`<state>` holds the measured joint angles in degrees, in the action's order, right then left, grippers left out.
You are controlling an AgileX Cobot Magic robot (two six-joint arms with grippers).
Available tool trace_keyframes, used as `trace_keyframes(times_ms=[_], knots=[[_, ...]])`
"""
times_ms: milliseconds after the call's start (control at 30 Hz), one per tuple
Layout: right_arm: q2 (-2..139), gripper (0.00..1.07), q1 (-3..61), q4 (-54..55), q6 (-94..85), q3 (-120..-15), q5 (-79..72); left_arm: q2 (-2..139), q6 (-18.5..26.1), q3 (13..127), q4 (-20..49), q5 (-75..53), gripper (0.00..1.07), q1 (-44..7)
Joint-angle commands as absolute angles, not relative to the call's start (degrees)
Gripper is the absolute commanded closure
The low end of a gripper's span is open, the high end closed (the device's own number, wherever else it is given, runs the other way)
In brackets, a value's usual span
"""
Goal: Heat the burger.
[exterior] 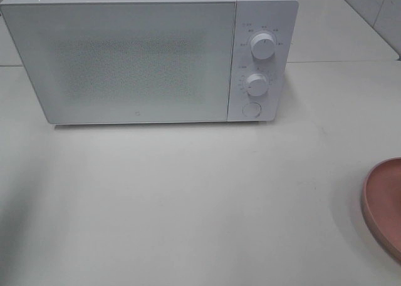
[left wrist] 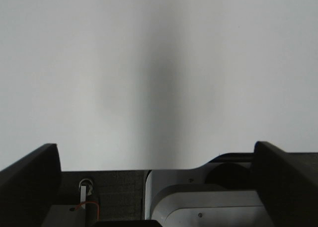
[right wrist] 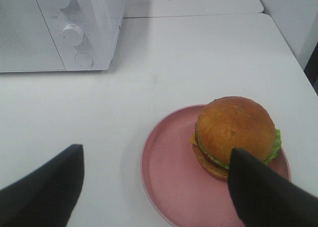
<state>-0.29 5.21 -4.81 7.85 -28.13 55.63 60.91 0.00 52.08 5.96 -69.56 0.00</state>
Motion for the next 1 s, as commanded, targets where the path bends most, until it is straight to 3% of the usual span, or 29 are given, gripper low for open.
trace_keyframes(times_ms=[33, 300, 567, 1000], knots=[[-1.8, 0.31, 4.8, -4.8, 7.5, -28.1, 55.2, 57.2, 0.0, 47.8, 6.1, -68.9, 0.10, 0.2], [-1.8, 0.31, 4.8, -4.8, 7.5, -28.1, 55.2, 46.6, 1.5, 39.3, 5.8, -67.7, 0.10, 0.2], [-1.8, 0.31, 4.8, -4.8, 7.5, -28.1, 55.2, 27.5, 3.7, 30.1, 7.3, -62.2, 0.10, 0.1], [-1.8, 0.31, 4.8, -4.8, 7.5, -28.1, 55.2, 10.5, 4.5, 29.6, 7.6, -61.2, 0.10, 0.1]])
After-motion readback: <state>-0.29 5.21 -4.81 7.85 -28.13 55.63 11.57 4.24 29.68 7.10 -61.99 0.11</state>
